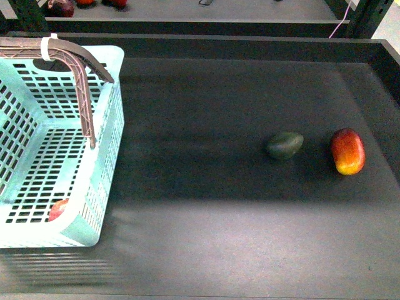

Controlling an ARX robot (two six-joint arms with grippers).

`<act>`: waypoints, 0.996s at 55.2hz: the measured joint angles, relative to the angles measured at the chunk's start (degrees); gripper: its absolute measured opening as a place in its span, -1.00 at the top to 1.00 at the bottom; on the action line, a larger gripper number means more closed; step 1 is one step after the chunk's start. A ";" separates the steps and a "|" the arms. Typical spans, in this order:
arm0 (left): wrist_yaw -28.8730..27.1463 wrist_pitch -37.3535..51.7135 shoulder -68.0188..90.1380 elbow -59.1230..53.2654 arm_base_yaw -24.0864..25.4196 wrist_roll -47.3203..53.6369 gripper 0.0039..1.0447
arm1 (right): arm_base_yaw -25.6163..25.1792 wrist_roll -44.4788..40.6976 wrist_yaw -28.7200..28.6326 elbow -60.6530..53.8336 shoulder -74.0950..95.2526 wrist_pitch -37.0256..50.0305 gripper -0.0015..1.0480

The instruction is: Pick apple with right arm and hold basket with left

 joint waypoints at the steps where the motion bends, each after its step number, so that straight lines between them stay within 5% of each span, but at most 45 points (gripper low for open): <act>1: 0.00 0.11 -0.70 -1.01 0.00 1.07 0.44 | 0.00 -0.02 0.00 0.00 0.00 0.00 -0.83; 9: 0.00 0.15 -4.98 -7.54 0.00 4.81 0.95 | 0.00 0.00 0.00 0.00 0.00 0.00 -0.83; 55: -0.02 -12.41 -33.90 -23.41 0.00 6.16 0.94 | 0.00 -0.02 0.00 0.00 0.00 0.00 -0.83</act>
